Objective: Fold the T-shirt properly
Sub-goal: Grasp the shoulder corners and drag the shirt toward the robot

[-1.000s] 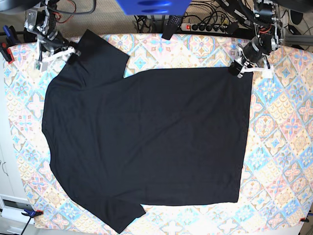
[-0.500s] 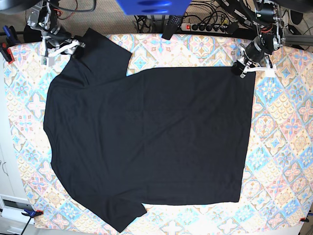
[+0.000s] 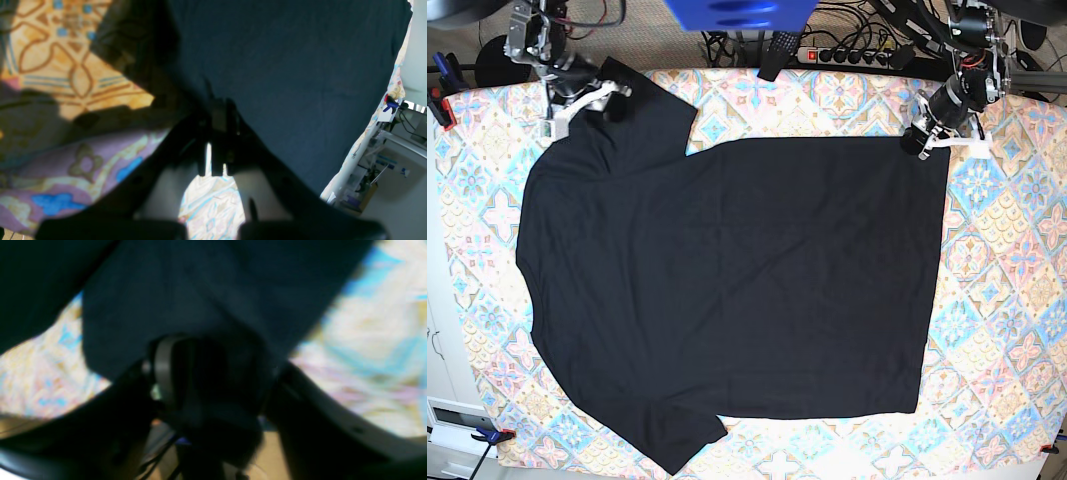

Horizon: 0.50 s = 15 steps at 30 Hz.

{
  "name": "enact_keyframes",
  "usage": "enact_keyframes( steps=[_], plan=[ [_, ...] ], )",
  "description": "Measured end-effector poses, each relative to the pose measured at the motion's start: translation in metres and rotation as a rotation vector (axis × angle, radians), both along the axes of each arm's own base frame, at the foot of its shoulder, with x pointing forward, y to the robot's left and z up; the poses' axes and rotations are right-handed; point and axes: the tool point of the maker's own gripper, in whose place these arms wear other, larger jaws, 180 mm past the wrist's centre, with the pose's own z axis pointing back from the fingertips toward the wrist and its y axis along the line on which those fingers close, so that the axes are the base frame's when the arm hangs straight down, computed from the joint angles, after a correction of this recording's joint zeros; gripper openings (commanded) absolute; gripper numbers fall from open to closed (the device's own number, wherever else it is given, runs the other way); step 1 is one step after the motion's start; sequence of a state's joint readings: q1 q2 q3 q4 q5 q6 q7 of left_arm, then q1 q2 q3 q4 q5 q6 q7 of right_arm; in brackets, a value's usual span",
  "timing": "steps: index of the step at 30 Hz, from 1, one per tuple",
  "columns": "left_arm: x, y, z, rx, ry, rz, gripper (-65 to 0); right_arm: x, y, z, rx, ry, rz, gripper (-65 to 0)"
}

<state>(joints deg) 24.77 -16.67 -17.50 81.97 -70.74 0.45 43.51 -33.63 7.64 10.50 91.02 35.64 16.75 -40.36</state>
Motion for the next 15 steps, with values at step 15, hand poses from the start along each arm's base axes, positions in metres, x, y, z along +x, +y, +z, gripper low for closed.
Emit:
enact_keyframes(
  steps=[15],
  plan=[
    [-0.028,-0.002,-0.007,-0.002,0.049,-0.010,-65.0,-0.057,-0.057,0.000,-0.079,0.115,-0.108,-64.8]
  ],
)
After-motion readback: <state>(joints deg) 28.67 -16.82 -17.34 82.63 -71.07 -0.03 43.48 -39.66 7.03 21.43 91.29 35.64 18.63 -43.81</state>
